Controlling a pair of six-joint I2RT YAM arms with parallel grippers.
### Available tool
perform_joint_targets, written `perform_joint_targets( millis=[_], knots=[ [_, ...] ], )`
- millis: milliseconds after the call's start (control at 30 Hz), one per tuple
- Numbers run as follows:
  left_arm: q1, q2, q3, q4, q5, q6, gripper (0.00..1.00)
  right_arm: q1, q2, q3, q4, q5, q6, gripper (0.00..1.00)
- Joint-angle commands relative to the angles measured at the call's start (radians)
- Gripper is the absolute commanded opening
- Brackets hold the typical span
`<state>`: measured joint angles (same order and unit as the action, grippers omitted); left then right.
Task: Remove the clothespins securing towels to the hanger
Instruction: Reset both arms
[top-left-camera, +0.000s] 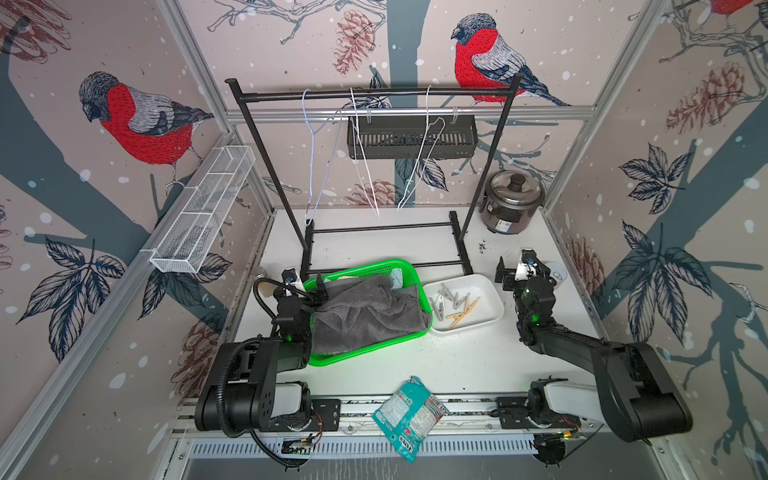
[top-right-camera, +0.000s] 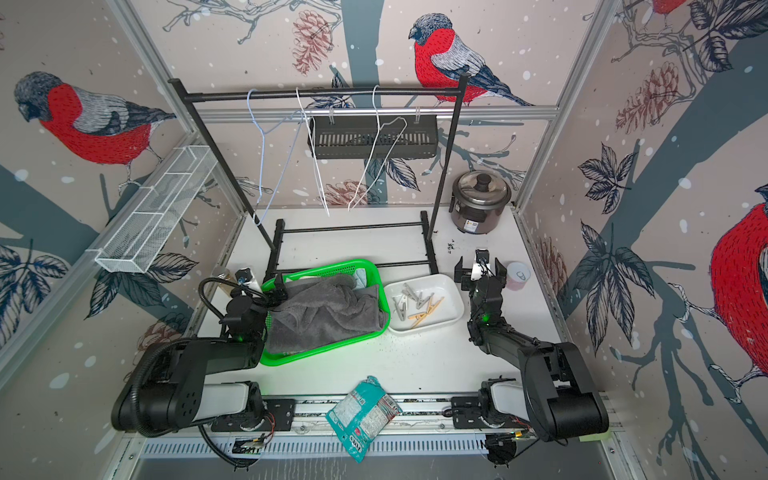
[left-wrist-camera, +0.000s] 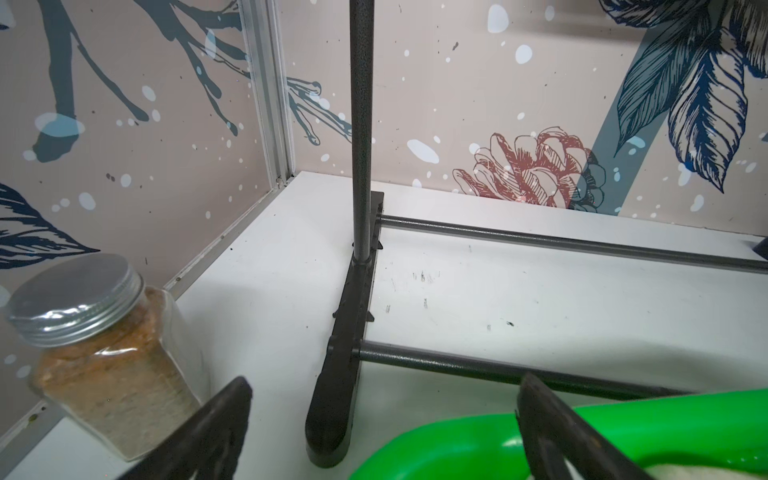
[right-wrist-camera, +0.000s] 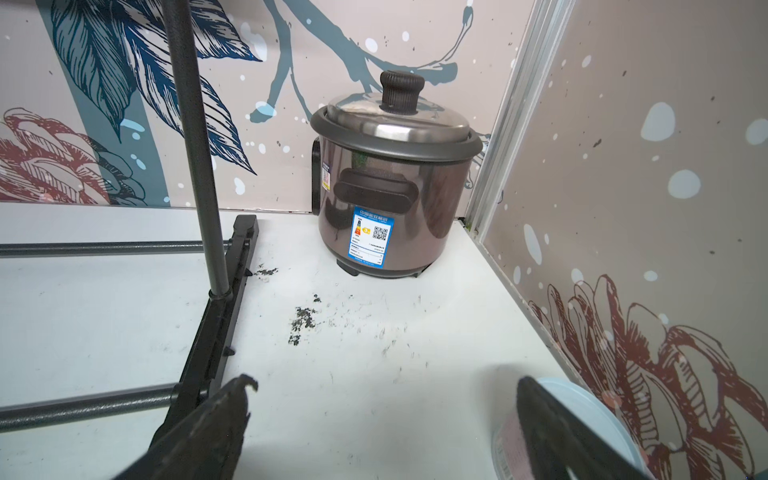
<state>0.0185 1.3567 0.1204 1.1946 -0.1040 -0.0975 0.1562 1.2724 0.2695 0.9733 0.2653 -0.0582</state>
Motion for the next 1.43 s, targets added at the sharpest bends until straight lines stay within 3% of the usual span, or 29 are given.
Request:
perform_joint_targets(
  millis=[0,133,300,500,600,1400],
  knots=[
    [-0.001,0.029,-0.001,0.106,0.019,0.010,0.99,-0.001,0.011,-0.039,0.063,0.019,0.021,0.99],
    [0.001,0.105,0.004,0.169,0.024,0.025,0.98,-0.003,0.082,-0.069,0.174,0.008,0.020,1.00],
    [0.011,0.104,0.042,0.088,0.019,0.001,0.98,-0.016,0.155,-0.056,0.221,0.017,0.033,0.99],
    [0.026,0.114,0.097,-0.002,0.003,-0.024,0.98,-0.101,0.259,-0.077,0.358,-0.093,0.092,1.00],
    [0.026,0.114,0.100,-0.006,0.001,-0.025,0.98,-0.127,0.233,-0.031,0.220,-0.113,0.125,0.99],
    [-0.002,0.127,0.140,-0.063,-0.025,-0.004,0.98,-0.129,0.231,-0.034,0.225,-0.112,0.124,1.00]
  ],
)
